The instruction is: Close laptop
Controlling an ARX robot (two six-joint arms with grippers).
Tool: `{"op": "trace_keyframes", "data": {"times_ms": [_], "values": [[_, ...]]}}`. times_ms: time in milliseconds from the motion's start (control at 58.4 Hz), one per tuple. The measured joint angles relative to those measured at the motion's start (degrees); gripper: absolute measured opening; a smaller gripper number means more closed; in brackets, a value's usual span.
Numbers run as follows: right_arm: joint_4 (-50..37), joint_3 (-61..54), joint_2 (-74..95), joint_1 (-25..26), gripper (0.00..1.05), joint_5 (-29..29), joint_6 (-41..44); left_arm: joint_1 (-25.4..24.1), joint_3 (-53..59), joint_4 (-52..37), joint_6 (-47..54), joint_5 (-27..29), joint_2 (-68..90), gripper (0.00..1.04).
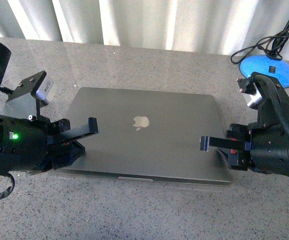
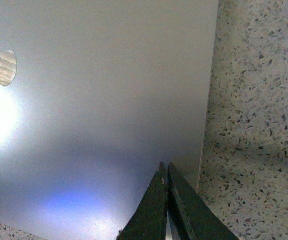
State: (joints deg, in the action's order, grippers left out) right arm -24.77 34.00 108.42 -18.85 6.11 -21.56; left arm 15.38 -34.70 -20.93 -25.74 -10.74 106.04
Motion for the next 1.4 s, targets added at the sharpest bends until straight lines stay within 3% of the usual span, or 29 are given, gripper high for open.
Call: {"op": "trace_keyframes", "data": {"times_ms": [736,890,993,1078,1215,1284,1404], "values": [[-0.5,-0.8,0.0,-0.7,0.01,-0.6,-1.2,-4.0,2.2,-3.2,-1.4,-1.4,-0.3,0.04],[1.0,-1.6,-6.5,1.0,0.01,-6.3,2.5,-6.7,4.4,-7.6,-0.2,4.3,-6.5,0.04],[1.6,-1.7,-15.5,3.3,0.01,-13.0,8.0,-10.4,6.9,-13.4,2.2,11.7,-15.3,0.04],[6.0,-1.7,-26.3,6.5,0.01,-15.7,13.7,-17.2,9.3,-14.5,3.6,16.2,-29.3,0.04],[12.9,-3.6,-43.5,11.0,0.01,-16.7,19.8,-26.2,12.2,-10.5,4.2,16.5,-46.7,0.04],[14.8,-6.2,-51.0,12.2,0.02,-16.9,22.3,-27.4,12.3,-10.5,4.2,16.8,-49.9,0.16],[15.6,-8.0,-56.7,12.7,0.24,-16.9,24.0,-27.3,12.5,-10.3,4.3,16.1,-49.9,0.37]]}}
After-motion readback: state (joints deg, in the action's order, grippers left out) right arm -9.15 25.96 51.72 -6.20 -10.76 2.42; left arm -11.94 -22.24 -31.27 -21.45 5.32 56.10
